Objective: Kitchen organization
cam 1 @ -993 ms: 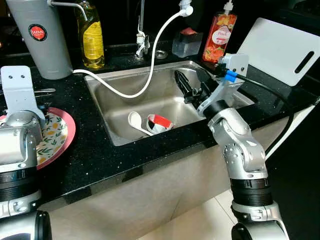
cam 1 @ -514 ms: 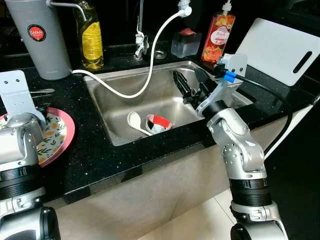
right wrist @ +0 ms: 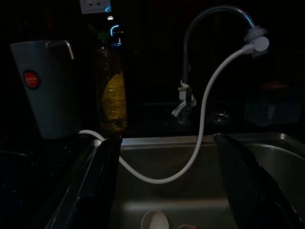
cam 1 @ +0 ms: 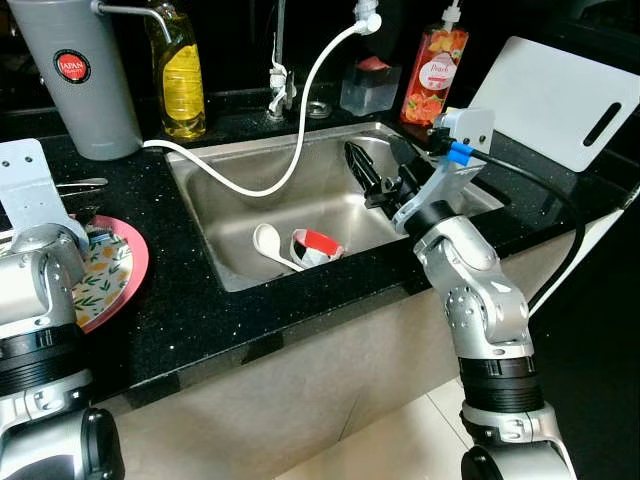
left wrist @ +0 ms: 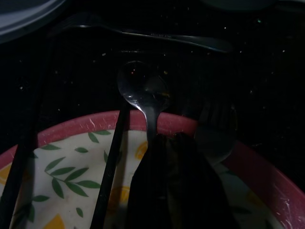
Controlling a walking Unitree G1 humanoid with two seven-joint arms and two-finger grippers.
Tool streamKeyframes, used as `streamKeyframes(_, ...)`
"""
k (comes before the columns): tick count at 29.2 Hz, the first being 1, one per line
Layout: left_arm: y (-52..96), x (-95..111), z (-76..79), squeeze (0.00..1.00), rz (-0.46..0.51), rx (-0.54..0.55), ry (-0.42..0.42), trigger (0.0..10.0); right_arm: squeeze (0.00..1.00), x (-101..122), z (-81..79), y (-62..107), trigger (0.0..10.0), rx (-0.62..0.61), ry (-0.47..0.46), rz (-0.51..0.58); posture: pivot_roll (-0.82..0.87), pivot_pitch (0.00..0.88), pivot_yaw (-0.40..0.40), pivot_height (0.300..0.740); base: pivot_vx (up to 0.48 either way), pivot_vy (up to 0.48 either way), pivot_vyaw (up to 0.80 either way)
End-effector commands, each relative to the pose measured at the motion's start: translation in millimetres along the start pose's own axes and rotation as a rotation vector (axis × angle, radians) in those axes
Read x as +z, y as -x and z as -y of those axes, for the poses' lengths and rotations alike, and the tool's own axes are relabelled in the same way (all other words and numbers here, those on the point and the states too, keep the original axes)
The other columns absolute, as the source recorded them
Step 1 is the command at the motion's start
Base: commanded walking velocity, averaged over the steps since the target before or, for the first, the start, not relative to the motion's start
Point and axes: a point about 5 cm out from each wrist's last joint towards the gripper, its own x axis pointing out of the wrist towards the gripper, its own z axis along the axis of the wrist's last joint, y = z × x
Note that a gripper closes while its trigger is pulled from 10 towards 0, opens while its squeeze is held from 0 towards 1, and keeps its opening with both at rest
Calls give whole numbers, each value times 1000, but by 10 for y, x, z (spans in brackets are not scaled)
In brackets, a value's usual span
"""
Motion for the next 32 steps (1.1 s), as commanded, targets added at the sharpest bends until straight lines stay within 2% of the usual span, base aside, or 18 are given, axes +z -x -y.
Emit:
streamKeyframes(1, -9, -37, 34, 0, -16, -7, 8, 10000, 0, 3, 22, 4, 10000, -5, 10, -4, -65, 82, -36, 740, 0, 0, 0)
streamKeyframes(6, -19, -55, 8, 0, -16, 21, -2, 10000, 0, 4, 26, 7, 10000, -6, 11, -6, -67, 84, -36, 740, 0, 0, 0)
streamKeyframes(7, -17, -39, 2, 1000, -4, 25, -9, 10000, 0, 3, 26, 8, 10000, -6, 10, -6, -66, 86, -37, 740, 0, 0, 0)
streamKeyframes(12, -8, 16, -6, 1000, 29, 37, -38, 10000, 0, -2, 26, 10, 10000, -7, 9, -8, -66, 86, -37, 740, 0, 0, 0)
streamKeyframes(13, -7, 22, -1, 0, 29, 35, -33, 10000, 0, -3, 25, 9, 10000, -7, 8, -7, -66, 86, -37, 740, 0, 0, 0)
streamKeyframes(19, -9, -27, 23, 0, -7, 17, 2, 10000, 0, -3, 21, 6, 10000, -8, 5, -7, -65, 92, -37, 740, 0, 0, 0)
streamKeyframes(25, -20, -94, -26, 0, -37, 54, 51, 10000, 0, -10, 26, 9, 10000, -9, 2, -10, -65, 94, -40, 740, 0, 0, 0)
streamKeyframes(32, -36, -164, -21, 0, -76, 34, 62, 10000, 0, -11, 14, 7, 10000, -7, -3, -9, -62, 96, -40, 740, 0, 0, 0)
